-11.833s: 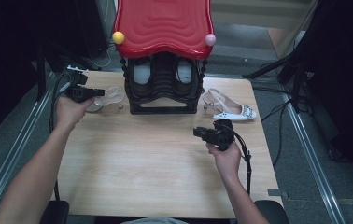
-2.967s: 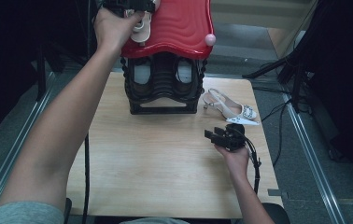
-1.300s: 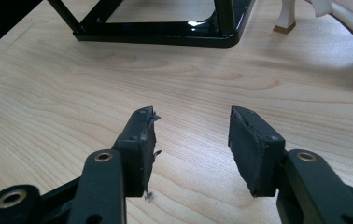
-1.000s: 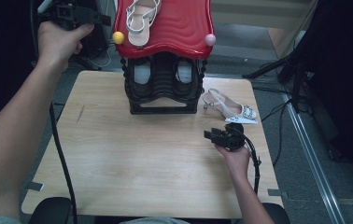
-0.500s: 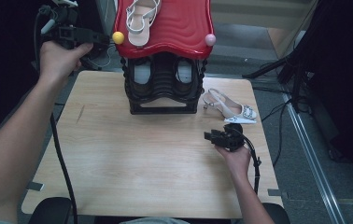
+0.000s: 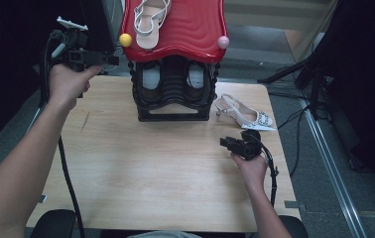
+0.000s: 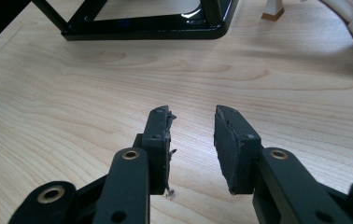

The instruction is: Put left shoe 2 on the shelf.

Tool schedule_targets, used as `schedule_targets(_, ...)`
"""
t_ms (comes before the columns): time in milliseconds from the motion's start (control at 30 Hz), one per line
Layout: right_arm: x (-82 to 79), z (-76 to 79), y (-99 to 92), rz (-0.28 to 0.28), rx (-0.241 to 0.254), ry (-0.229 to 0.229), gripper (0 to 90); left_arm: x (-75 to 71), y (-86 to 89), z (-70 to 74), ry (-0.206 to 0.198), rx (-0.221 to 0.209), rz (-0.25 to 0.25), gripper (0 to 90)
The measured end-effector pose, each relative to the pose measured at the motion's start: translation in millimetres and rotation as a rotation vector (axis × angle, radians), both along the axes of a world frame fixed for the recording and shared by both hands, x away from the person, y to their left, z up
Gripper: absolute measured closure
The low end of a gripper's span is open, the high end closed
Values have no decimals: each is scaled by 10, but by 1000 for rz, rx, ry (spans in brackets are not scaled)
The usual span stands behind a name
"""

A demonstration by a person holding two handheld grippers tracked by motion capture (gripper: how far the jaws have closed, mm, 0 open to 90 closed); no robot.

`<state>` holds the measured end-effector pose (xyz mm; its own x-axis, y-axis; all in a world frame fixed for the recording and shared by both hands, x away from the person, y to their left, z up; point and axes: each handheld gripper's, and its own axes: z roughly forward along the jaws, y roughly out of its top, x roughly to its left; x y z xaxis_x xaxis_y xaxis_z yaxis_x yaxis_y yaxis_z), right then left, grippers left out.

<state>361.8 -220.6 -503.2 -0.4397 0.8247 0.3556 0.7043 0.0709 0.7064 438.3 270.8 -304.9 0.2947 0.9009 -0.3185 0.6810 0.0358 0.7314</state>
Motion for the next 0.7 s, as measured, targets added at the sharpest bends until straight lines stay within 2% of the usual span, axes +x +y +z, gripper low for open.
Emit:
schedule_targets(133,-1,21,-23,9,-12,-20,695,-25,-5,-120,0,-1,-2,324)
schedule_targets(233,-5,30,-41,9,-12,-19,712,-53,-18,-221,2,-5,-2,326)
schedule_targets(400,1,37,-54,1,-3,-17,728,-98,-44,-437,31,-17,-5,324)
schedule_targets(433,2,38,-54,1,-6,-16,729,-109,-47,-480,36,-31,0,324)
schedule_targets(700,9,47,-63,6,-38,-35,751,-233,-1,-733,50,-42,3,324)
